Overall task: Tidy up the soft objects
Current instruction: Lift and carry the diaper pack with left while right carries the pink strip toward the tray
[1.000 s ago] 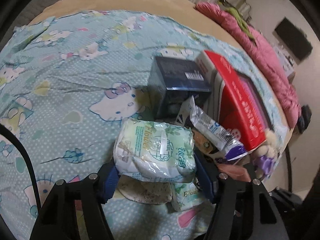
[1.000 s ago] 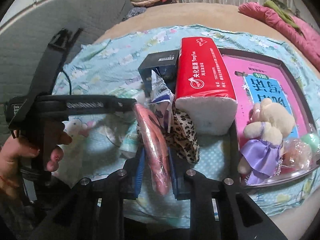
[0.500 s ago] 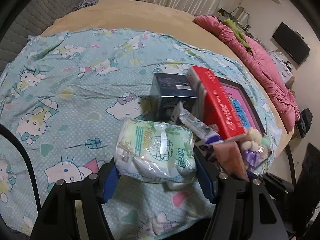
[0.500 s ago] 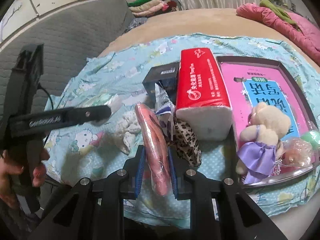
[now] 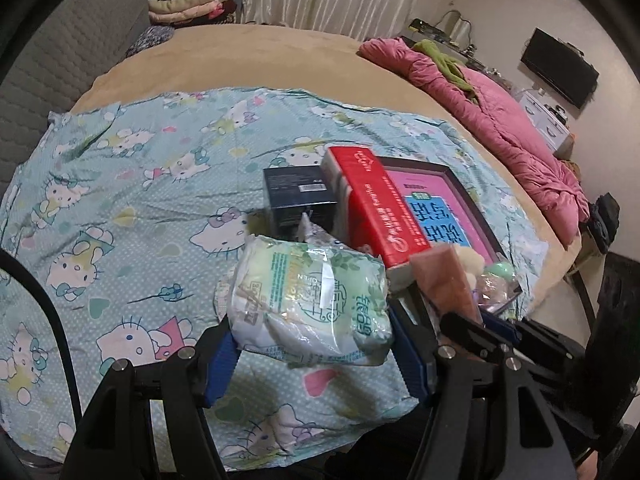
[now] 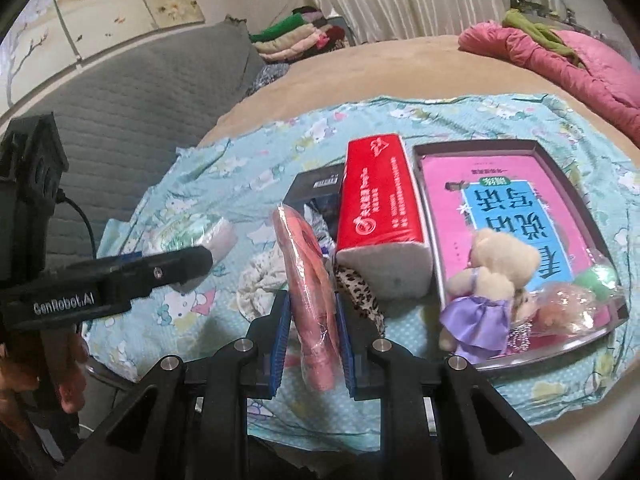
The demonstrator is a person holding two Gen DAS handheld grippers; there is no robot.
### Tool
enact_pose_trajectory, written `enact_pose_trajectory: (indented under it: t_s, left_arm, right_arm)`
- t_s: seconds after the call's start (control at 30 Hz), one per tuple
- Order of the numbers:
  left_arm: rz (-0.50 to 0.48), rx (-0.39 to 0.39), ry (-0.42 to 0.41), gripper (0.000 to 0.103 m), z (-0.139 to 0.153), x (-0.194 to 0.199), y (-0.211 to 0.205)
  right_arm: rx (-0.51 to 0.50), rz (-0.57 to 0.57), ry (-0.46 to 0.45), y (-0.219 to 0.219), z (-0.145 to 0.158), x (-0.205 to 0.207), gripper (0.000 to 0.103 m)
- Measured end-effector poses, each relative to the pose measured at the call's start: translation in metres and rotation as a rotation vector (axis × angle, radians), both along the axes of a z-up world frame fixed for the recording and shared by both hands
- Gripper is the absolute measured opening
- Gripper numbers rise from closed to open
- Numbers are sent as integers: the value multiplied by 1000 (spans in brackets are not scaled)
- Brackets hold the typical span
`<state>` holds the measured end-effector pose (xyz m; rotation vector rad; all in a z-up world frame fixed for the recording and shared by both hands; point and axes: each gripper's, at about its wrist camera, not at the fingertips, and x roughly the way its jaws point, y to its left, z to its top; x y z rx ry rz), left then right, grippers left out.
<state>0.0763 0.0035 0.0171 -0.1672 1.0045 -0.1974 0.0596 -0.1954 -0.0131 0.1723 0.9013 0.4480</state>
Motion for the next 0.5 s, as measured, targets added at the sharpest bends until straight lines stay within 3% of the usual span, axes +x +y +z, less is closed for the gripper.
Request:
enact_pose_trajectory:
  t_s: [0.37,0.5]
  left_arm:
    - [-34,-4,-31,68,21,-10,-30]
    - [-32,21,-25,68,19,-10,-37]
  right_arm:
    - [25,-62,-56,-28,23,-8,23]
    - [21,-73,-31,-33,19,-4,23]
